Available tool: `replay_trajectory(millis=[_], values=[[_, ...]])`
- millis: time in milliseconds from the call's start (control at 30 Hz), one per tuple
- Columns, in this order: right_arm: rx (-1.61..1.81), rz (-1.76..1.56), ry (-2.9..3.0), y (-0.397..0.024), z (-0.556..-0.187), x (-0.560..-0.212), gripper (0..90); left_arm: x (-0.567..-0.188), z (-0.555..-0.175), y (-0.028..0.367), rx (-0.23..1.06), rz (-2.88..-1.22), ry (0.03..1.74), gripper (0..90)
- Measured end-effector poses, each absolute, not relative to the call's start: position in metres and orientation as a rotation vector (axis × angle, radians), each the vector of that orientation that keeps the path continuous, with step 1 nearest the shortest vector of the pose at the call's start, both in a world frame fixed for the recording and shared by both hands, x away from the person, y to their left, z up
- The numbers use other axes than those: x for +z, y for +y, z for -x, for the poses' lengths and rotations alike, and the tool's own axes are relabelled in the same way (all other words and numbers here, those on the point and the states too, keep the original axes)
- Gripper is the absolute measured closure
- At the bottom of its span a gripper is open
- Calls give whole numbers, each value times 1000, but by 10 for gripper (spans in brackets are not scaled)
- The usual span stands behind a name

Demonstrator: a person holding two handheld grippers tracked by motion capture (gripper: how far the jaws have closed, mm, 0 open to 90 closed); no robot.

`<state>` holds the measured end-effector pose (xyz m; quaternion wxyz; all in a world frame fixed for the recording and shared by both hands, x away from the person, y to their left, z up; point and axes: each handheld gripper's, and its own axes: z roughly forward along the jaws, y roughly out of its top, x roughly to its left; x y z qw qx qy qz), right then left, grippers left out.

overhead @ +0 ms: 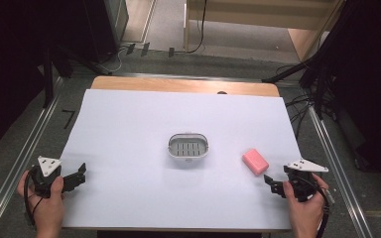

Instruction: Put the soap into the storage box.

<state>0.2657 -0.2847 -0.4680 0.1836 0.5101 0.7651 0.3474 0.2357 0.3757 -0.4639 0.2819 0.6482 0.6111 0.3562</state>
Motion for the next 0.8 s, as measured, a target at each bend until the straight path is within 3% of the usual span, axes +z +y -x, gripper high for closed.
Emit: replay_trajectory(millis=[800], values=[[916, -1463, 2288, -250, -297, -461, 159, -464, -235, 374, 963, -1745, 1635, 77]])
